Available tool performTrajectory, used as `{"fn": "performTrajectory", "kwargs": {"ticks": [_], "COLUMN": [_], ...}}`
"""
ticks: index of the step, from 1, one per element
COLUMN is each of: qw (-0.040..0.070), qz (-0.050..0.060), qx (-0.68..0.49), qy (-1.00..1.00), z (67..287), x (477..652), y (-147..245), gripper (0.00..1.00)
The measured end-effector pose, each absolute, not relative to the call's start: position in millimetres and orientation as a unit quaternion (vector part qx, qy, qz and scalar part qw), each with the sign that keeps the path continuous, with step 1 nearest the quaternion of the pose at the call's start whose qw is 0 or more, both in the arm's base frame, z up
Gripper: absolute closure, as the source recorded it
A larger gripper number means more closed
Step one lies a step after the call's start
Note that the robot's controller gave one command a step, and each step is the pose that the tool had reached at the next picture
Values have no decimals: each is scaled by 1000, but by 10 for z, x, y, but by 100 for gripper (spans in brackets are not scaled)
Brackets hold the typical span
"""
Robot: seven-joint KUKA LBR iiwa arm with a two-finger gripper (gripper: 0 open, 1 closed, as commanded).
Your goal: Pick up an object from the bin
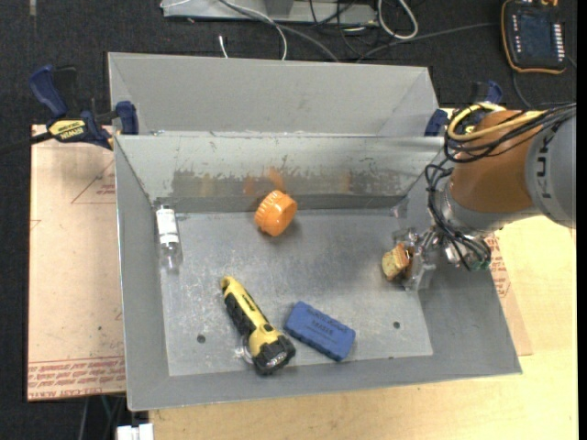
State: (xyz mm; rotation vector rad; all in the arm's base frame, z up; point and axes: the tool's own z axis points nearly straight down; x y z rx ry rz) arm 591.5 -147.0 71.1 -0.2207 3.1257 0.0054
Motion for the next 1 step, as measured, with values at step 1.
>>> {"fn": "performTrajectory", "kwargs": {"ticks": [1], "qw": [0], "qz": [3], "qx": [-71], "qy": [997], "z": [1087], "x": [5889], "y": [-1460], "gripper": [100]}}
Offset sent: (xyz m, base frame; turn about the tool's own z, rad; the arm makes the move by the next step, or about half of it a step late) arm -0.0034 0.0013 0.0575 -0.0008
